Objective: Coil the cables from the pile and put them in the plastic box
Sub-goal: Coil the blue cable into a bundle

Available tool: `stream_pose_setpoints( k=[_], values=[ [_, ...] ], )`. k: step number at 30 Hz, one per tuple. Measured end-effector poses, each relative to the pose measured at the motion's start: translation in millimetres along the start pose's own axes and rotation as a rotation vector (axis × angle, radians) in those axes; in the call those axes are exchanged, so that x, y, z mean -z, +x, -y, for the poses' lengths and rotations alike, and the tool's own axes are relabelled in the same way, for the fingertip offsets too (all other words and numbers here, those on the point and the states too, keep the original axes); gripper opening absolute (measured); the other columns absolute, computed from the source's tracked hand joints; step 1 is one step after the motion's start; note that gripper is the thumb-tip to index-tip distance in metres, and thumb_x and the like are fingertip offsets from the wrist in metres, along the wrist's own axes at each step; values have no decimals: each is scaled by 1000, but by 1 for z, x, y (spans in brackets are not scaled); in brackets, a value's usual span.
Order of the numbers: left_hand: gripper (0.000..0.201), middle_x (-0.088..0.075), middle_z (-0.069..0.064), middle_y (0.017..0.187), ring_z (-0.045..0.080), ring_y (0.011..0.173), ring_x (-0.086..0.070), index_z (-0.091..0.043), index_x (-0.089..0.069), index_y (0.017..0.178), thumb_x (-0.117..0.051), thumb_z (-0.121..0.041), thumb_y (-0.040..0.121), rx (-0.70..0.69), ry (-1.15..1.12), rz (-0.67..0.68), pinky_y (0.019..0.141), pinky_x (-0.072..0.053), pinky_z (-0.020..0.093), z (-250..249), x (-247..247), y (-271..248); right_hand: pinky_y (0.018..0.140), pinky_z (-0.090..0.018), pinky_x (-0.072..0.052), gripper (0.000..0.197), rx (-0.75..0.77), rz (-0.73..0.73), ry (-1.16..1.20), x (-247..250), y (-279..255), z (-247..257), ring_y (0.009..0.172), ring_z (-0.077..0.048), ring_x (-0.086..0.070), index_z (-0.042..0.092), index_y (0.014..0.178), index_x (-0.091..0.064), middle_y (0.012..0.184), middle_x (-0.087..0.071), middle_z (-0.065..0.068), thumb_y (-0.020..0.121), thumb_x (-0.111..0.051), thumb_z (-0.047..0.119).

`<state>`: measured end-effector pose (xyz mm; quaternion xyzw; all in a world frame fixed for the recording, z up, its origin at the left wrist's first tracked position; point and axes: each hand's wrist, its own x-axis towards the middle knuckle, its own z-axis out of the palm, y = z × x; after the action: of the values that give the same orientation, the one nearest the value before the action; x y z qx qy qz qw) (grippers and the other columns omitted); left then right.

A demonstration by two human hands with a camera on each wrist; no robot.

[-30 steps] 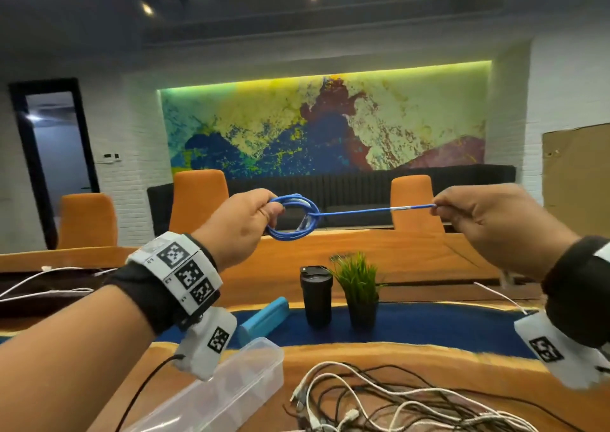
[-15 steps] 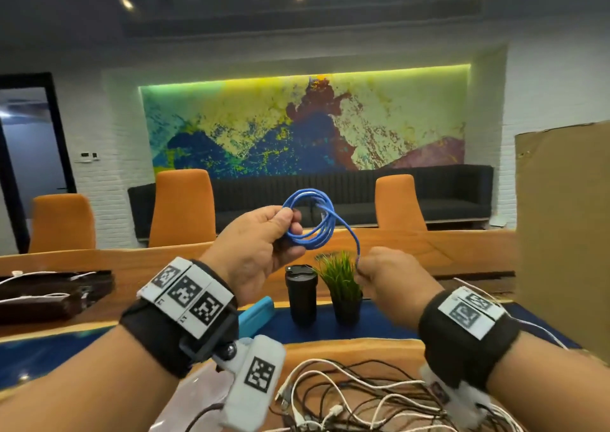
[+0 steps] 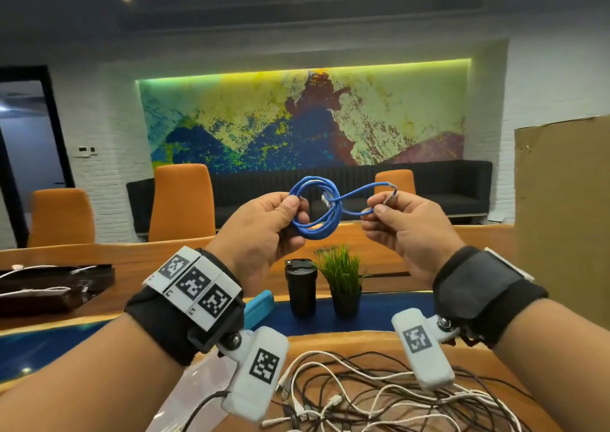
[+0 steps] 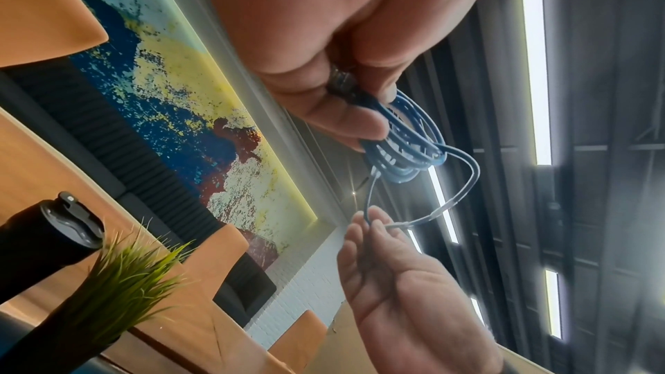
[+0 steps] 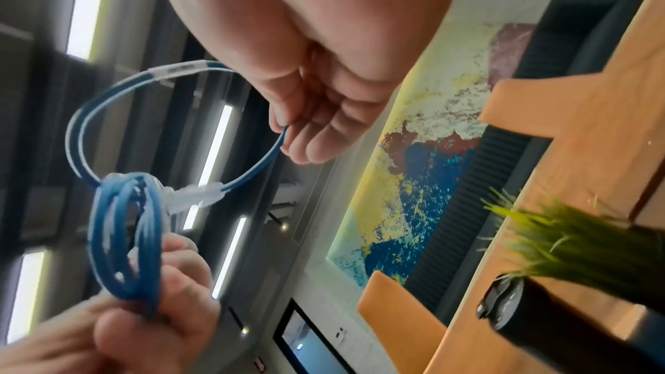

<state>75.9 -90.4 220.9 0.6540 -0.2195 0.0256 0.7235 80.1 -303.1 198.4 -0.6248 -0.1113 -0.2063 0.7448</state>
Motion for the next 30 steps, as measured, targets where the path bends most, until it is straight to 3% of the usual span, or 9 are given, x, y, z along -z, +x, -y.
stream_pose_setpoints(
  k=[7, 11, 15, 17, 20, 22, 25, 27, 30],
  values=[
    [27, -64, -3, 75, 3, 62, -59, -16, -64, 90, -43, -20, 106, -18, 100, 82, 56, -50, 18, 2, -11, 0, 68, -31, -56, 12, -44, 200, 91, -13, -11, 1, 78, -18, -69, 10, 97, -67, 87, -72, -8, 93, -56, 6],
    [26, -62, 0, 81, 5, 65, -55, -18, -62, 90, -42, -21, 106, -154, 206, 58, 64, -41, 25, 3, -18, 1, 65, -31, -47, 15, -162, 410, 107, -20, -22, 10, 82, -16, -63, 16, 95, -72, 94, -72, -4, 80, -70, 15],
    [22, -58, 7, 80, -3, 57, -53, -8, -58, 94, -40, -14, 106, -300, 249, 25, 58, -42, 11, -2, -21, 3, 68, -34, -47, 38, -323, 564, 218, -8, -26, 18, 83, -18, -59, 15, 113, -65, 99, -64, -7, 76, -56, 12],
    [22, -58, 6, 78, -3, 57, -54, -2, -59, 97, -41, -11, 105, -351, 308, 42, 58, -41, 9, -1, -24, 2, 71, -37, -52, 30, -321, 649, 229, -11, -30, 18, 88, -24, -63, 21, 108, -65, 104, -64, -11, 79, -63, 15],
    [22, -62, 1, 78, 3, 67, -57, -10, -63, 94, -43, -14, 105, -383, 324, 32, 67, -44, 16, 3, -25, 3, 72, -34, -57, 18, -299, 643, 295, -23, -36, 17, 86, -25, -69, 24, 96, -72, 101, -66, -14, 79, -73, 27],
    [24, -63, 0, 78, 10, 74, -59, -15, -63, 90, -44, -14, 105, -404, 294, 17, 73, -49, 25, 3, -25, 3, 72, -33, -61, 28, -303, 640, 407, -26, -37, 14, 84, -25, -72, 21, 102, -73, 100, -68, -16, 75, -80, 25],
    [22, -64, -2, 75, 12, 74, -59, -12, -63, 92, -45, -12, 104, -430, 280, 14, 70, -52, 25, 2, -29, -2, 70, -34, -62, 42, -301, 643, 487, -28, -40, 13, 82, -25, -74, 16, 104, -73, 97, -71, -17, 65, -88, 20],
    [21, -65, 8, 77, 16, 73, -60, -8, -63, 92, -45, -11, 104, -452, 290, 6, 68, -53, 28, 4, -32, -5, 68, -34, -62, 50, -301, 630, 496, -29, -43, 13, 79, -25, -74, 13, 104, -72, 94, -71, -17, 58, -92, 20],
    [18, -66, 14, 82, 20, 74, -61, -9, -63, 94, -48, -15, 102, -486, 301, -30, 69, -53, 34, 7, -33, -4, 68, -34, -62, 42, -290, 641, 496, -29, -46, 15, 77, -23, -73, 13, 102, -73, 94, -68, -14, 64, -89, 12]
  ],
)
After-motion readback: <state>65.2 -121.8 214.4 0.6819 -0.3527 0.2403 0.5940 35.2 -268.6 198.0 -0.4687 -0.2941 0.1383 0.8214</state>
